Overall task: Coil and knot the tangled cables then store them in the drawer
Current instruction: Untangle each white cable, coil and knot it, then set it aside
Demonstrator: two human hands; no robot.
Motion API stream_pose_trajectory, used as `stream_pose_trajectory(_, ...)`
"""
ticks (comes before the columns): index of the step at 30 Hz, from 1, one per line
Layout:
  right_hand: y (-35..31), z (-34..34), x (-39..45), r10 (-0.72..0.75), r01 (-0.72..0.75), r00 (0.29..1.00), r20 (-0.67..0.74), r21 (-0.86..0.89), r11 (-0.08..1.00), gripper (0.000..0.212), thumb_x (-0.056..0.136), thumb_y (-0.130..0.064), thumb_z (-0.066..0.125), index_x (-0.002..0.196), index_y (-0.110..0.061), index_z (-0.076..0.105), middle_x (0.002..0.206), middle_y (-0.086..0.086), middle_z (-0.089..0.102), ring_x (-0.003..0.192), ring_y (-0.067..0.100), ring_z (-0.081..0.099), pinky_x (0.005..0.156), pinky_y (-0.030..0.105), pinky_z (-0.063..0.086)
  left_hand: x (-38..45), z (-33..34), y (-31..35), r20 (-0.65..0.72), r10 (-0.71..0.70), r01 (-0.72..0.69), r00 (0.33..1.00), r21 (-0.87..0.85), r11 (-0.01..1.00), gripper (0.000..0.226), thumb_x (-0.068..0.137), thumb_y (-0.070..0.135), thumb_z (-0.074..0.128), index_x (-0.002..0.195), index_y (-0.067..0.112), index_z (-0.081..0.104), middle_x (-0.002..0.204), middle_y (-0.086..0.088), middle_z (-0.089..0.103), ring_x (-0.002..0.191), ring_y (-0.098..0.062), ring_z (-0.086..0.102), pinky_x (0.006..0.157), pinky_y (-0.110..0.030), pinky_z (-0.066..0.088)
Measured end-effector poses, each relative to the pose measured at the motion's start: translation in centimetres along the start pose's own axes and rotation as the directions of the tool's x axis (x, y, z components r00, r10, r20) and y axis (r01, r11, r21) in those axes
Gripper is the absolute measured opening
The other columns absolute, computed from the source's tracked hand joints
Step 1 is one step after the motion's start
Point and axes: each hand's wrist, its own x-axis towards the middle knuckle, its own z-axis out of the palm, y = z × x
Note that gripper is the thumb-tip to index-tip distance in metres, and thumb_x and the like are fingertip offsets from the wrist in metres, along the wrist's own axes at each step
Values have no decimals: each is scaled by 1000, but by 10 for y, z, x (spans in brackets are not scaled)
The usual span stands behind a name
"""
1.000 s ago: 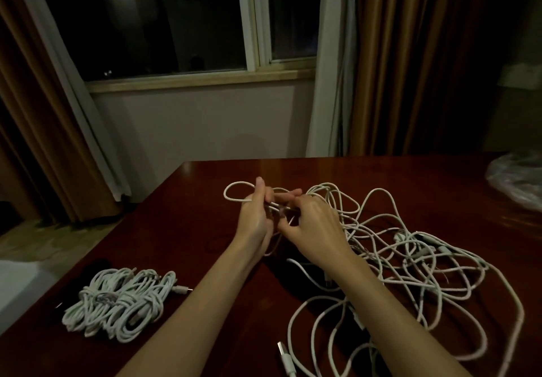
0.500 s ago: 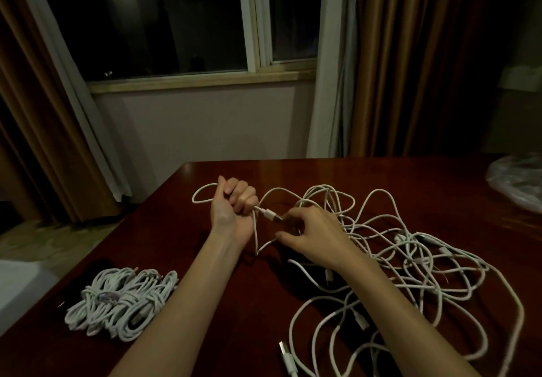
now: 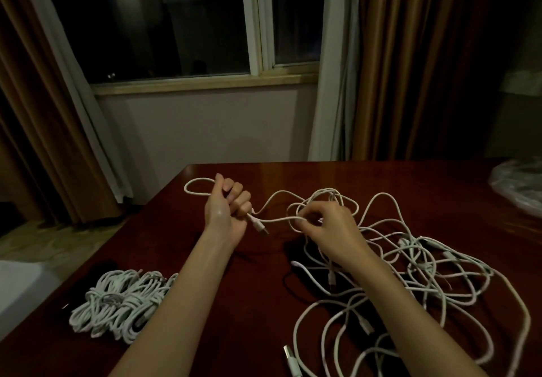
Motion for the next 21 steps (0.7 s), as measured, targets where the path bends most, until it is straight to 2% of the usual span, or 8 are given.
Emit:
stream_pose_trajectory(3, 4, -2, 3, -44, 35, 979, -197, -49, 998, 9, 89, -22, 68, 91, -16, 74, 86, -8, 69, 84, 3, 62, 73, 15, 49, 2, -2, -3, -9, 67, -62, 998, 295, 954, 43, 106, 30, 34, 65, 16, 38, 45, 7, 31, 32, -2, 21, 31, -15, 15)
stream_pose_trajectory(5, 3, -5, 3, -5, 18, 963, -269, 44, 999, 11, 88, -26, 69, 89, -16, 74, 82, -9, 70, 79, 3, 64, 72, 20, 53, 1, -2, -9, 42, 105, -111, 994, 534, 838, 39, 104, 26, 40, 68, 12, 47, 50, 3, 40, 31, -1, 23, 31, -14, 16)
stream_pose_trajectory(8, -2, -12, 2, 67, -19, 956, -285, 167, 986, 15, 85, -32, 71, 82, -17, 74, 74, -10, 70, 71, 2, 65, 66, 18, 53, -9, 0, -18, 243, 65, -229, 968, 746, 625, 25, 97, 23, 53, 79, 10, 66, 64, 1, 60, 34, -1, 32, 35, -15, 22)
stream_pose_trajectory(12, -9, -16, 3, 196, -105, 970, -141, 483, 870, 18, 81, -32, 73, 78, -14, 74, 71, -1, 71, 68, 8, 68, 62, 21, 50, -27, 11, -24, 511, -136, -377, 849, 766, 520, 16, 91, 14, 60, 103, 7, 67, 64, 16, 66, 47, 5, 53, 47, -7, 36)
stream_pose_trajectory(14, -13, -17, 2, 204, -128, 977, -64, 588, 798, 14, 82, -27, 73, 82, -13, 74, 80, 3, 71, 73, 9, 69, 64, 23, 52, -30, 13, -29, 528, -266, -374, 807, 804, 462, 19, 91, 7, 60, 110, 8, 63, 71, 17, 69, 64, 6, 64, 60, -9, 46)
stream_pose_trajectory(16, -16, -17, 1, 188, -134, 982, -29, 596, 791, 12, 84, -26, 72, 84, -13, 74, 79, 3, 70, 67, 4, 66, 62, 23, 52, -30, 9, -32, 508, -334, -358, 794, 834, 419, 20, 88, 8, 66, 108, 11, 66, 87, 4, 74, 81, -6, 70, 75, -20, 54)
stream_pose_trajectory(18, -18, -17, 0, 174, -117, 984, -34, 609, 784, 10, 86, -22, 69, 86, -13, 74, 77, 7, 71, 66, 5, 65, 63, 23, 53, -29, 7, -32, 496, -320, -360, 807, 843, 401, 7, 88, 6, 65, 93, 11, 69, 73, -3, 70, 67, -12, 67, 67, -21, 53)
stream_pose_trajectory(21, -15, -17, 2, 197, -92, 977, -77, 683, 725, 11, 91, -15, 63, 93, -17, 73, 86, 0, 73, 87, 11, 69, 79, 27, 56, -26, 8, -34, 432, -225, -275, 873, 819, 503, 19, 93, 12, 58, 75, 11, 63, 41, 9, 41, 36, -4, 34, 42, -15, 27)
